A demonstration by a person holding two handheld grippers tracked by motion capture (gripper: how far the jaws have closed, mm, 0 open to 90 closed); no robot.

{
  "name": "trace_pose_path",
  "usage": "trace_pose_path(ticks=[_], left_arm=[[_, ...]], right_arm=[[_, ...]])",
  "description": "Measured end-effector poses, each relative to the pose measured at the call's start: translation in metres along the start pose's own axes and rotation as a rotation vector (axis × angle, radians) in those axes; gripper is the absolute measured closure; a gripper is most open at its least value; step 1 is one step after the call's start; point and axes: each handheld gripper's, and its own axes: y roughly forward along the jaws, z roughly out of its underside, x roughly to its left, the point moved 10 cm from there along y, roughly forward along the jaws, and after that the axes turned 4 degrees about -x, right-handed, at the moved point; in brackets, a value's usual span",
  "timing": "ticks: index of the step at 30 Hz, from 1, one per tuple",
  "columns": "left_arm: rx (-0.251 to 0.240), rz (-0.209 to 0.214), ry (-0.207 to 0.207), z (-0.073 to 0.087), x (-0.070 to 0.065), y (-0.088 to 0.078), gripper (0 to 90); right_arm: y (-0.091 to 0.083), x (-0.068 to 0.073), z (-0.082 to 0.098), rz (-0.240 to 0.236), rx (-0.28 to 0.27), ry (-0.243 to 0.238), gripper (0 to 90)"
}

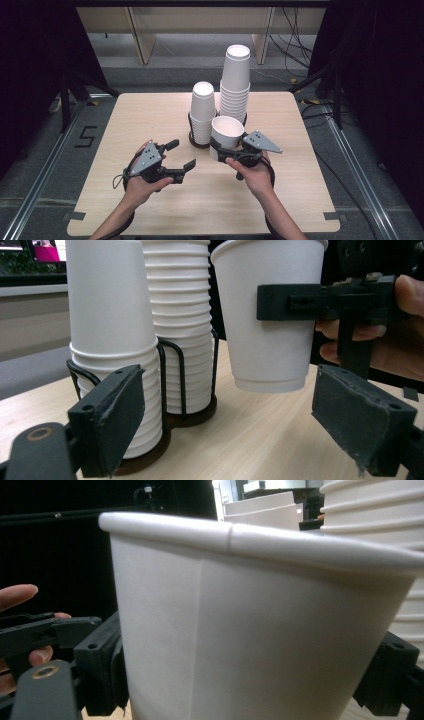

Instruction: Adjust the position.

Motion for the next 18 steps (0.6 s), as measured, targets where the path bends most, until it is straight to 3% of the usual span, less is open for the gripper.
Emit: trace_pose_path(ticks=[7,9,10,18], left_arm=[[0.013,0.007,-0.011,0.008,-0.004,-0.001,13.4],[0.017,0.007,-0.010,0.010,-0.004,-0.001,13.3],[0.020,0.007,-0.012,0.011,-0.004,-0.001,13.3],[0.028,0.004,-0.012,0.014,-0.005,-0.005,13.1]], right_arm=[[0.003,0.006,0.009,0.004,0.013,-0.070,15.1],[0.003,0.008,0.012,0.002,0.017,-0.063,15.1],[0.004,0.007,0.013,0.000,0.012,-0.086,15.1],[0.003,0.012,0.017,0.004,0.013,-0.122,15.1]])
